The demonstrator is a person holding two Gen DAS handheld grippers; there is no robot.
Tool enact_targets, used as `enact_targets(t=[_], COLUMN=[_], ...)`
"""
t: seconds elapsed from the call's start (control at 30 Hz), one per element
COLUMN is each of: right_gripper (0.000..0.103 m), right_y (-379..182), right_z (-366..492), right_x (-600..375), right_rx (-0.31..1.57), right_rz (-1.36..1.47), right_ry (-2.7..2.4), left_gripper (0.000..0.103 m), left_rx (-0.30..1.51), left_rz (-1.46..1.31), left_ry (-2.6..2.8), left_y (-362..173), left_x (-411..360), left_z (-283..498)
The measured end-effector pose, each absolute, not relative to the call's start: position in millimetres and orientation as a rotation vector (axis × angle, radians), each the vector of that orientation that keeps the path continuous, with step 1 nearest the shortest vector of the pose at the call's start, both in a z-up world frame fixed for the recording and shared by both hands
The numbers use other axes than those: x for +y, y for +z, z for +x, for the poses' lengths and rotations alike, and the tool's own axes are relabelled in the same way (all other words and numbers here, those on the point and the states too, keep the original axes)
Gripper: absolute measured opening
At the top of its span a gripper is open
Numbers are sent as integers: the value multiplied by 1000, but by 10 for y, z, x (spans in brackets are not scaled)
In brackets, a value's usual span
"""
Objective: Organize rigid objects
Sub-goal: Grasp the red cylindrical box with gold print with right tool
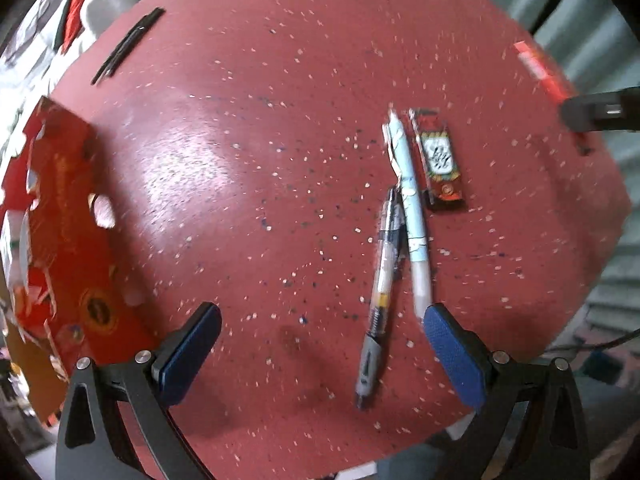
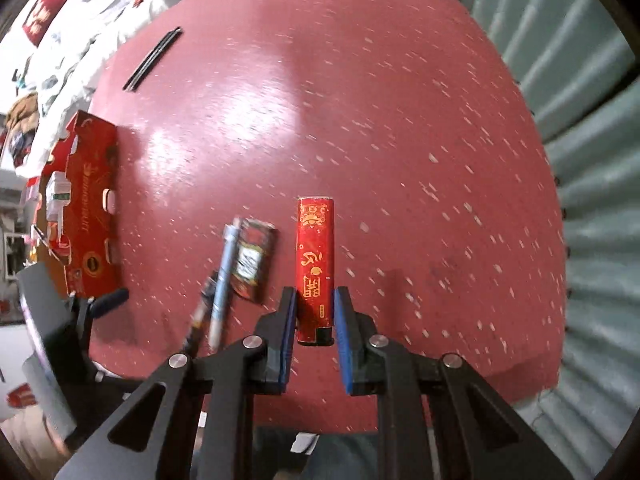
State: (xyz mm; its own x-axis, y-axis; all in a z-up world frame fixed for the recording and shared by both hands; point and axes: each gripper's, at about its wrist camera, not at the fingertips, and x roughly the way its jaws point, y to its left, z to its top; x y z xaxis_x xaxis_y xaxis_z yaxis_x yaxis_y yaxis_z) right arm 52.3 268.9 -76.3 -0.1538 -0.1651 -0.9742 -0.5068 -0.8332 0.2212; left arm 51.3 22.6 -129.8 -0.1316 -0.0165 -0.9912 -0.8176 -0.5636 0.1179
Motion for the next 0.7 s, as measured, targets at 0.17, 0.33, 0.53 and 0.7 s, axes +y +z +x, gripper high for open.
enact_targets(t=[0.17, 0.33, 0.53, 0.7], right_gripper=[20, 20, 20, 20], right_y=[-670, -645, -595, -480], right_z=[698, 650, 624, 597], right_x=[2804, 2757, 2716, 2669], right_rx=[811, 823, 838, 855], right_rz=[-1849, -1847, -1857, -1834], right_ry=[2090, 2118, 2141, 2171], left_gripper=[102, 102, 102, 34], left_rx=[1001, 1028, 1005, 1004], left_rz=[-1579, -1536, -1569, -1473], left_ry=[1743, 1722, 1705, 1616], left_y=[-1479, -1504, -1523, -1408], left_x=[195, 241, 228, 309], left_z=[408, 418, 366, 606])
